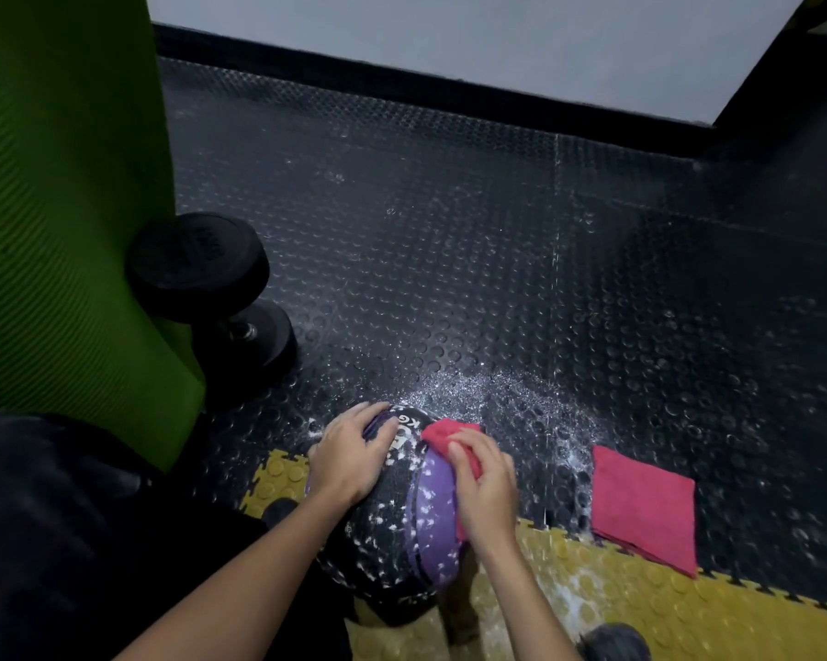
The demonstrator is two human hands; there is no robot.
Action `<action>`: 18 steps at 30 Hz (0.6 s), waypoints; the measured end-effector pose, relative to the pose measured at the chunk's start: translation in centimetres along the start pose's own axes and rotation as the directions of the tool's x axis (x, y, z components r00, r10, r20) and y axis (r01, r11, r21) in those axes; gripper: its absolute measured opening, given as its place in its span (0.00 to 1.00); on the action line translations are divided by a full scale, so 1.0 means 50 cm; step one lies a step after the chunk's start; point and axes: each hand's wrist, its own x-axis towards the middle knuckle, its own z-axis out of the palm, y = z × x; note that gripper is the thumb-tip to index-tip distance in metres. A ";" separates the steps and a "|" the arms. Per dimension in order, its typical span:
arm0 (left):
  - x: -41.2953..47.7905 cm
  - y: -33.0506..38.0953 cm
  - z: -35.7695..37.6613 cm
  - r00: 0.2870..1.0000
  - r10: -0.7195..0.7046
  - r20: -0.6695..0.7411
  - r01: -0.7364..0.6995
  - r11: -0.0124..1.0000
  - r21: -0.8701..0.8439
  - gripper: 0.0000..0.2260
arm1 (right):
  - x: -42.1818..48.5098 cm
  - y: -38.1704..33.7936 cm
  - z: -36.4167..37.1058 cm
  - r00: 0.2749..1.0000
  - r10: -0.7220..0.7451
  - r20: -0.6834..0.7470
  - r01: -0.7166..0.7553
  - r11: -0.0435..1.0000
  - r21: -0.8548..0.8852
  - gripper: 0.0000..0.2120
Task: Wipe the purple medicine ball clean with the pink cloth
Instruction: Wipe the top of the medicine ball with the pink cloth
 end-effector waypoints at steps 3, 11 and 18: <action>-0.015 0.015 -0.001 0.991 0.130 0.010 -0.128 0.982 -0.136 0.21 | 0.053 0.014 -0.023 0.972 0.228 0.049 -0.232 0.964 0.132 0.09; -0.023 0.055 0.018 0.983 0.182 0.031 -0.184 0.949 0.255 0.24 | 0.007 0.032 -0.042 0.999 0.047 -0.024 -0.045 0.995 0.085 0.11; -0.059 0.054 0.064 0.972 0.220 -0.077 -0.197 0.952 0.234 0.33 | 0.085 0.037 -0.062 0.982 0.188 -0.024 -0.187 0.981 0.044 0.12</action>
